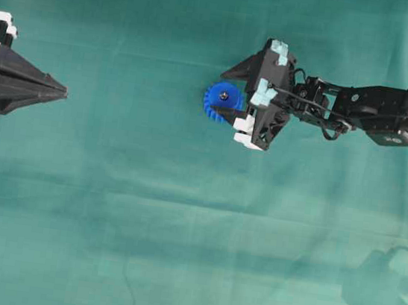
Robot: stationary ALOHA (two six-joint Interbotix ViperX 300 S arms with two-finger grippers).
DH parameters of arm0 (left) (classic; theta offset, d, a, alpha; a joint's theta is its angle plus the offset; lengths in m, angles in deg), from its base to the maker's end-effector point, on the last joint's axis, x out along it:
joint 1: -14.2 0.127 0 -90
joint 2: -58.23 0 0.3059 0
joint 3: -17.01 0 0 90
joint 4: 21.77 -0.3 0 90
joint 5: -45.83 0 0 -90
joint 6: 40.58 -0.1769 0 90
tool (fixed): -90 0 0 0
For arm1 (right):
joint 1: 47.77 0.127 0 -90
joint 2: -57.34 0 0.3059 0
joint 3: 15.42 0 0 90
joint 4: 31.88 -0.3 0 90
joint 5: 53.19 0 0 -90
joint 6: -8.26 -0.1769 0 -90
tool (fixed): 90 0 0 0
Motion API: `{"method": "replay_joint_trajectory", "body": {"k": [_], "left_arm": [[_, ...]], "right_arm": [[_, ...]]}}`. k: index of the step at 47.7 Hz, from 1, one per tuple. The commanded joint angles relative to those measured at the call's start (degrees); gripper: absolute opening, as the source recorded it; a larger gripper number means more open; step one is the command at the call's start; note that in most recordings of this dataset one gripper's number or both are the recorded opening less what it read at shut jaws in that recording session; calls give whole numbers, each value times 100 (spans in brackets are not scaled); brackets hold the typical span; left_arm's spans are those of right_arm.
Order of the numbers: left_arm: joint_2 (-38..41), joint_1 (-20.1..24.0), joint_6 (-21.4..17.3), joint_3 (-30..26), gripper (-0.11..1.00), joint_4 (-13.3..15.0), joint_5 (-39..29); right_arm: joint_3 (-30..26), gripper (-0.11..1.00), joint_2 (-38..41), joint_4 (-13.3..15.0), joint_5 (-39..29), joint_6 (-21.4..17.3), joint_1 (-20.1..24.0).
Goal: Insert the shaft placed at a random location into the center hole of the small gear at another random location.
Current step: 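Open the right gripper and raise it away from the gear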
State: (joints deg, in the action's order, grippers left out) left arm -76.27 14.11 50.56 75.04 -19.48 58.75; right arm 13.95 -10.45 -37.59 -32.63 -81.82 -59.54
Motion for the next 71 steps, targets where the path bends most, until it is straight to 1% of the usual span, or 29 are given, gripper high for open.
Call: {"method": "replay_joint_trajectory", "body": {"k": [1, 5, 23, 36, 44, 58, 64, 71], "left_arm": [[44, 0, 0, -53, -1, 9, 26], [44, -9, 0, -53, -1, 9, 18], [44, 0, 0, -44, -1, 9, 18], [35, -9, 0, -44, -1, 9, 18], [9, -9, 9, -18, -1, 9, 18], [0, 0, 9, 0, -1, 9, 18], [0, 0, 0, 9, -1, 9, 18], [-9, -9, 0, 18, -1, 9, 18]], "right_arm": [[-105, 91, -176, -9, 18, 9, 9], [-123, 88, -334, -9, -26, 9, 9], [-229, 89, -1485, 26, -738, 79, 9], [-79, 89, -1705, 26, -800, 53, 9], [316, 89, -2030, 9, -888, 9, 18], [1336, 89, -3023, -9, -932, -44, 53], [1644, 89, -3472, -9, -1099, -44, 62], [1863, 89, -3850, -9, -1318, -44, 53]]}}
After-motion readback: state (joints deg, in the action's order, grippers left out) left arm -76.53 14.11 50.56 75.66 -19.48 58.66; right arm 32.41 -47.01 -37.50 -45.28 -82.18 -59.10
